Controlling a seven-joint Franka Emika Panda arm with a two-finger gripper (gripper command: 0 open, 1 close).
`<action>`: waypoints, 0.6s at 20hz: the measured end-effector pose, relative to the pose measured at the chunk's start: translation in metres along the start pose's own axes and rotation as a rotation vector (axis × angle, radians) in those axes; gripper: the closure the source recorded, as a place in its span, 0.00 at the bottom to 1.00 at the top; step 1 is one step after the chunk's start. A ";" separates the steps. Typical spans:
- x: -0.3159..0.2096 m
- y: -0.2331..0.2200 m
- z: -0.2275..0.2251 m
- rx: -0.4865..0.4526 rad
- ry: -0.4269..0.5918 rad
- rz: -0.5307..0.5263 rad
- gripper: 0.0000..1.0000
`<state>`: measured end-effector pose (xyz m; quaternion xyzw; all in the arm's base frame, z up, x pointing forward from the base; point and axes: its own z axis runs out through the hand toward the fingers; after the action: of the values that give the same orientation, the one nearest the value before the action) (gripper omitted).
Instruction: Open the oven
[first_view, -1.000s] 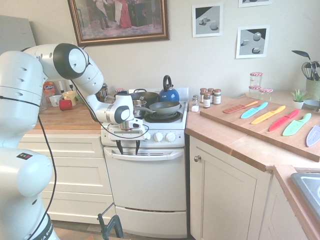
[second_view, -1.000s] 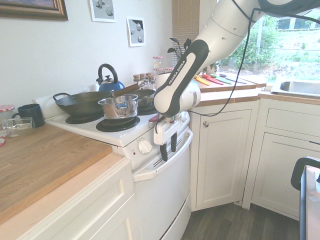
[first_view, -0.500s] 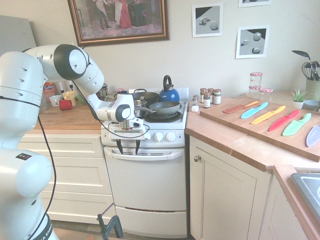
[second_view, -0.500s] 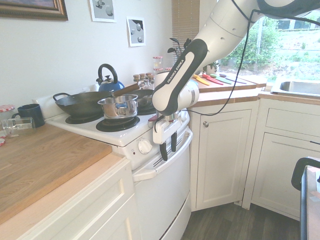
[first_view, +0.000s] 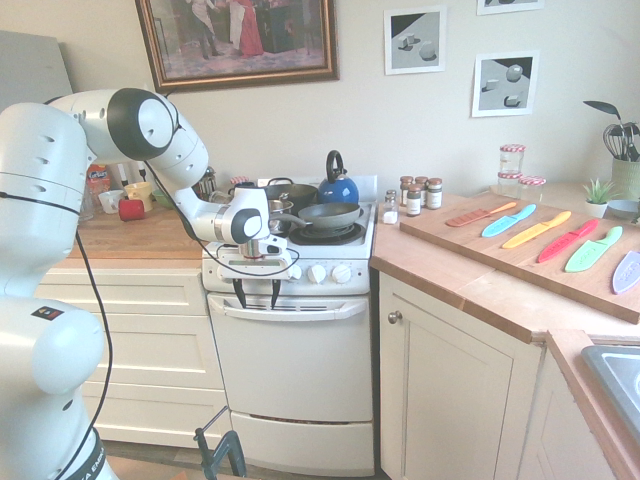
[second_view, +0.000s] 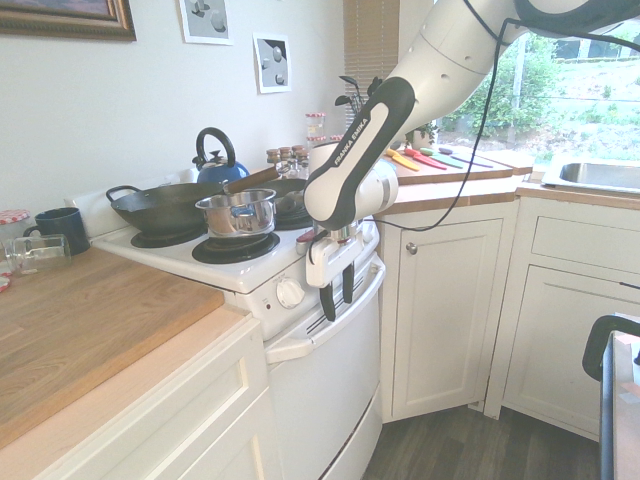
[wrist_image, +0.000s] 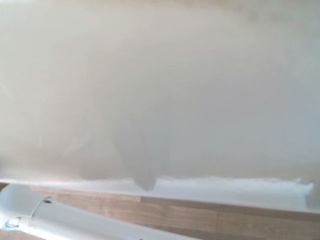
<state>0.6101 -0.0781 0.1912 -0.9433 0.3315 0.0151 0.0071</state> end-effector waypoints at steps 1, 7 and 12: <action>0.000 0.000 0.000 0.000 0.000 0.000 0.00; 0.000 0.003 -0.002 -0.004 -0.008 0.004 0.00; -0.037 -0.028 -0.029 0.066 0.081 0.032 0.00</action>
<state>0.5989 -0.0338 0.2214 -0.9370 0.3469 -0.0338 0.0244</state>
